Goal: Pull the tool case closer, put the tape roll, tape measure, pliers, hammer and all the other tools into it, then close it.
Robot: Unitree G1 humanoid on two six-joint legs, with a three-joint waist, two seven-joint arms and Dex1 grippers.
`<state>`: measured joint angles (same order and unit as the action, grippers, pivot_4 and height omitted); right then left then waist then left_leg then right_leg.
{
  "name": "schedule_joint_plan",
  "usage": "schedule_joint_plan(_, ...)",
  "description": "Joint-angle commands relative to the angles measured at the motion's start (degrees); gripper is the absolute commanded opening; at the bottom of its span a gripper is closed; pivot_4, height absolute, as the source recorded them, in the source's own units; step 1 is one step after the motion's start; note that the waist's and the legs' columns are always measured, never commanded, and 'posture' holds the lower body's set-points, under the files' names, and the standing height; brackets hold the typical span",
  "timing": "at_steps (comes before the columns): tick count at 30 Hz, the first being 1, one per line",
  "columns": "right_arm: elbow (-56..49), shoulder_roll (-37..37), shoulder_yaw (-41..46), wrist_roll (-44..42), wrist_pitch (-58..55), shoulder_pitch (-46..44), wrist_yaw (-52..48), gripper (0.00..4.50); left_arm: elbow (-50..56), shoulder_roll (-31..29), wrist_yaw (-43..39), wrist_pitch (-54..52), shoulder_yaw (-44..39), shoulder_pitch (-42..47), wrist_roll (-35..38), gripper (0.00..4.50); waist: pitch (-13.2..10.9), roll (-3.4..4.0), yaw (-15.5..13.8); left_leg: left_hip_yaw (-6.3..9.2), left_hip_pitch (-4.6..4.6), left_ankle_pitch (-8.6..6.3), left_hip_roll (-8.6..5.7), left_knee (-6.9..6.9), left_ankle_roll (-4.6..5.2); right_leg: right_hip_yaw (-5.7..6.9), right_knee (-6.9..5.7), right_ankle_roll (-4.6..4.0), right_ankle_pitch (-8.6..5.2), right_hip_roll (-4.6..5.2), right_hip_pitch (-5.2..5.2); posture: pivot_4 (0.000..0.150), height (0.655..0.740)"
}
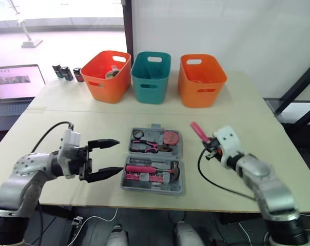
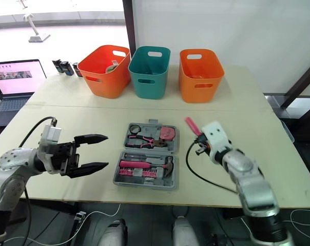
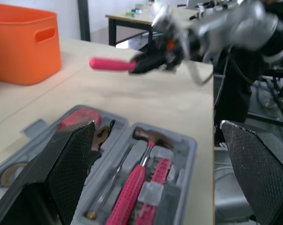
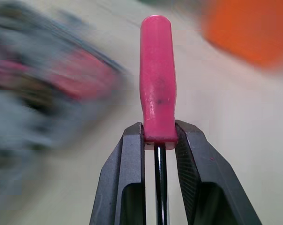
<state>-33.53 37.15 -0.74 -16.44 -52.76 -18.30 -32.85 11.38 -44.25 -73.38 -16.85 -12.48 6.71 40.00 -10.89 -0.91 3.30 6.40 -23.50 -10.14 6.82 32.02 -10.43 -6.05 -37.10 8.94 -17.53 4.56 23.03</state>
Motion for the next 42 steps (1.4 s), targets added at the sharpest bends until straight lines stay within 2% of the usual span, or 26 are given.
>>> schedule_joint_plan(1,-7.75,5.80,-4.09,-9.96,-12.62,-5.91,-8.55,0.38,-0.84,-1.37,-2.37,1.29,-2.34,-1.14,0.20,4.50,0.00,0.00,-0.36,0.01,0.00,-0.01,0.00,0.03,0.01,0.01,0.01,0.01,-0.01,0.00,-0.02,0.150,0.7400)
schedule_joint_plan(4,-8.68,9.76,-13.43,-13.14,-20.84,-16.31,-12.46,0.38,-3.69,-3.33,-5.82,2.88,-2.52,-3.17,-1.43,4.50,-0.05,0.04,-0.75,-0.01,-0.09,-0.02,0.00,0.10,0.01,-0.01,0.09,-0.01,-0.02,0.02,0.04,0.150,0.7400)
schedule_joint_plan(7,-5.69,4.05,-19.63,-13.99,-28.85,-24.98,-9.08,0.38,-5.40,-4.61,-8.07,3.30,-2.93,-3.74,-1.42,4.50,-0.03,0.00,-0.71,-0.03,-0.12,-0.01,0.00,0.06,0.02,-0.02,-0.01,-0.10,0.03,0.01,0.26,0.150,0.7400)
schedule_joint_plan(9,-5.99,2.84,-26.24,-14.60,-32.55,-29.46,-8.87,0.38,-6.25,-5.68,-10.24,4.63,-2.87,-4.95,-2.69,4.50,-0.03,0.00,-0.67,-0.03,-0.16,-0.01,0.00,0.08,0.01,-0.02,-0.01,-0.11,0.04,0.01,0.31,0.150,0.7400)
schedule_joint_plan(12,-5.51,2.02,-33.38,-14.18,-34.27,-33.54,-7.86,0.38,-6.97,-6.54,-12.42,6.53,-2.78,-6.52,-3.86,4.50,-0.03,0.02,-0.94,-0.03,-0.59,0.00,0.00,0.07,0.01,-0.01,0.01,-0.09,0.03,0.01,0.60,0.150,0.7400)
schedule_joint_plan(15,-0.97,-2.20,-38.45,-11.63,-34.08,-35.98,-4.34,0.38,-6.12,-6.67,-13.60,6.68,-3.43,-8.34,-3.10,4.50,-0.02,0.00,-0.75,-0.02,-0.98,0.00,0.00,0.08,0.02,0.01,-0.11,-0.01,0.08,0.01,1.03,0.150,0.7400)
schedule_joint_plan(22,2.85,-10.88,-39.97,-12.38,-39.36,-37.49,-0.12,0.38,-4.91,-6.80,-15.10,7.57,-4.42,-10.88,-2.69,4.50,-0.02,0.00,-0.66,-0.02,-0.99,0.01,0.01,0.08,0.03,0.01,-0.38,0.16,0.17,0.00,1.21,0.150,0.7400)
schedule_joint_plan(27,4.22,-12.74,-40.81,-13.53,-39.74,-37.00,1.88,0.38,-4.44,-7.06,-15.38,7.79,-4.73,-11.37,-2.57,4.50,-0.02,0.00,-0.73,-0.02,-0.99,0.03,0.00,0.11,0.01,0.01,-0.38,-0.03,0.08,0.00,1.19,0.150,0.7400)
schedule_joint_plan(42,10.05,-16.96,-43.41,-12.53,-38.39,-36.30,6.02,0.38,-1.32,-6.94,-12.81,6.00,-5.27,-11.97,-1.82,4.50,-0.02,0.00,-0.59,-0.02,-0.99,0.07,0.01,0.11,0.06,0.01,-0.40,0.14,0.17,0.00,1.20,0.150,0.7400)
